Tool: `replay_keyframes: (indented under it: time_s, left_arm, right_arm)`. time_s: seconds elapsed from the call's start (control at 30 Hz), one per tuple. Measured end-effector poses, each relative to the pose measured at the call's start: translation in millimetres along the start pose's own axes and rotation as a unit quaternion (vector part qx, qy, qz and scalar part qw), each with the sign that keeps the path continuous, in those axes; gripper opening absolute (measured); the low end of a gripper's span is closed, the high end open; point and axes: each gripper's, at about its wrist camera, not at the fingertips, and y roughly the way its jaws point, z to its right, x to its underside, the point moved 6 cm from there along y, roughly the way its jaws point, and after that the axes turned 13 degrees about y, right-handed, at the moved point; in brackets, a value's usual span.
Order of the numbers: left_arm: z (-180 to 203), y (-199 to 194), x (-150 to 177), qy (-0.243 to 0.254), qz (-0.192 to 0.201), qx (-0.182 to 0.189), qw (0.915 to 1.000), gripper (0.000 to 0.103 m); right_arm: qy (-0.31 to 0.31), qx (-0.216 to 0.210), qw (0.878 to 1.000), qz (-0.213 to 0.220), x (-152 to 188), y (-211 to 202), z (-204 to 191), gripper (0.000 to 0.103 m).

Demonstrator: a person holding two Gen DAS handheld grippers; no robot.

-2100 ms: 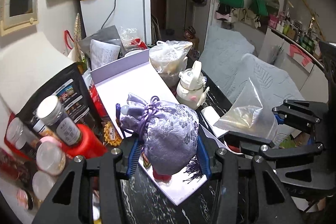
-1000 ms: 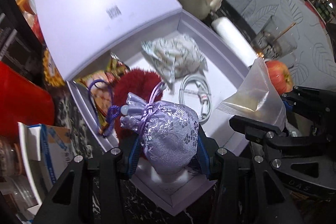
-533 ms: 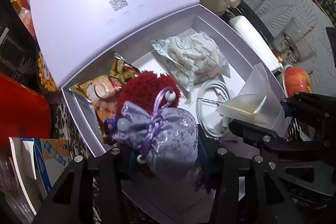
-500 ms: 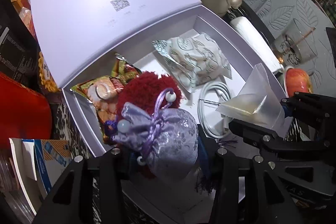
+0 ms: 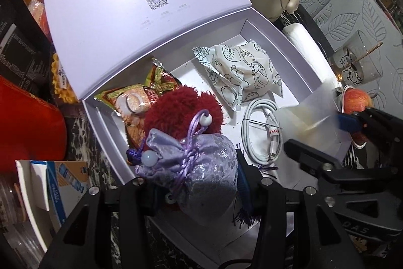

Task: Organize soft objects
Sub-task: 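Open both tools and move them back toward the remaining snack bags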

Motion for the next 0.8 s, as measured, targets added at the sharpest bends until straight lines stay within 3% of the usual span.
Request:
replay_keyframes:
  time_s: [0.17, 0.23, 0.27, 0.5, 0.8]
  left_arm:
    - [3.5, -8.7, 2.3, 0.003, -0.002, -0.015, 0.9999, 0.054]
    - [5.3, -14.5, 0.2, 0.004, 0.004, -0.02, 0.9998, 0.07]
    - [6.4, -19.0, -0.9, 0.006, 0.008, -0.022, 0.9997, 0.072]
    - [9.3, -57.3, -18.4, 0.013, 0.053, -0.03, 0.9981, 0.072]
    - [-2.3, -138.8, -42.4, 0.011, 0.135, -0.047, 0.9897, 0.072]
  right_arm:
    - [0.0, 0.006, 1.0, 0.014, 1.6, -18.6, 2.2, 0.067]
    - [0.0, 0.006, 1.0, 0.019, 2.4, -26.0, 3.5, 0.067]
    - [0.001, 0.006, 1.0, 0.021, 2.5, -30.3, 4.5, 0.067]
    - [-0.01, 0.013, 0.998, 0.058, -8.0, -63.3, -0.4, 0.067]
    - [-0.033, 0.025, 0.99, 0.137, -37.2, -128.4, -12.8, 0.067]
